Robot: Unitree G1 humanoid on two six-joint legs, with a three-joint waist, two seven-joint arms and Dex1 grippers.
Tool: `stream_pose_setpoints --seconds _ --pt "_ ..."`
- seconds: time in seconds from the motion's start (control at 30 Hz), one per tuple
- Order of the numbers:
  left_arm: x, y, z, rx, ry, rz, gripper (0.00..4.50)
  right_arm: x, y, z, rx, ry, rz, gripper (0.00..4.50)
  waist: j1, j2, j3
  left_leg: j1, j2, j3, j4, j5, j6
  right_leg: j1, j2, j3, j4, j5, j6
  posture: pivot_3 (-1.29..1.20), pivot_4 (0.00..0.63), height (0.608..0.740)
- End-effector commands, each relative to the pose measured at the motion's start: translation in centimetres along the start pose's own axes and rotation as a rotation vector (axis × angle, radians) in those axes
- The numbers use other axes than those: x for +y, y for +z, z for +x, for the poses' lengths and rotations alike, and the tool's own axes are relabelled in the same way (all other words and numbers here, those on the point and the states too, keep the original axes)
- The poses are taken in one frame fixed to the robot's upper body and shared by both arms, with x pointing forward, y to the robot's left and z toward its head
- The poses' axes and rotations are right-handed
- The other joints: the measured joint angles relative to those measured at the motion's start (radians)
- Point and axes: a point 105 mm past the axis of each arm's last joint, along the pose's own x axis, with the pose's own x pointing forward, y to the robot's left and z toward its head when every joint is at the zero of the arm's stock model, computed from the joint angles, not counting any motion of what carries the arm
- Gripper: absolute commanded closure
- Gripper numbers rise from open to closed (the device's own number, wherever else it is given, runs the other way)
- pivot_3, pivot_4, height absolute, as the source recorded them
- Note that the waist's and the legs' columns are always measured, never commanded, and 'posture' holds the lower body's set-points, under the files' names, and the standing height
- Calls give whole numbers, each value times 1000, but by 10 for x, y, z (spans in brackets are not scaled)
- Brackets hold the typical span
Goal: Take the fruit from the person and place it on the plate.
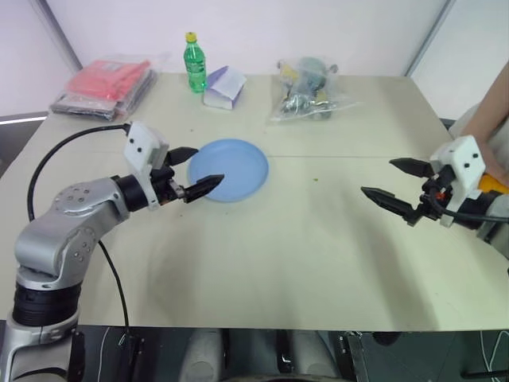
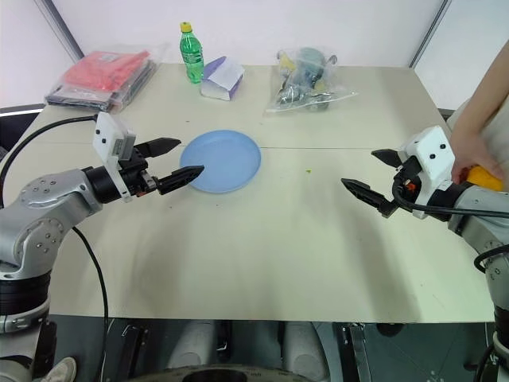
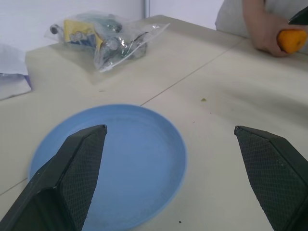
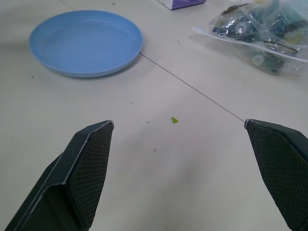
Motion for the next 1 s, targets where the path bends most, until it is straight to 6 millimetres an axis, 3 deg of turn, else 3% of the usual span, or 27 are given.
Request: stream_pose_setpoints --seconds 0.03,0.8,1.0 --pt "-2 13 -1 -40 -6 50 51 -2 12 -1 -40 -8 -37 0 0 0 0 0 0 0 0 0 0 0 0 0 0 0 0 0 150 731" --pt "-2 14 1 -63 5 60 51 5 12 1 -45 6 -35 0 0 0 0 0 0 0 0 0 0 0 0 0 0 0 0 0 150 731" --pt "-1 20 6 -105 18 80 51 0 30 14 -137 -51 -21 0 -3 0 0 0 0 0 0 0 0 0 0 0 0 0 0 0 150 731"
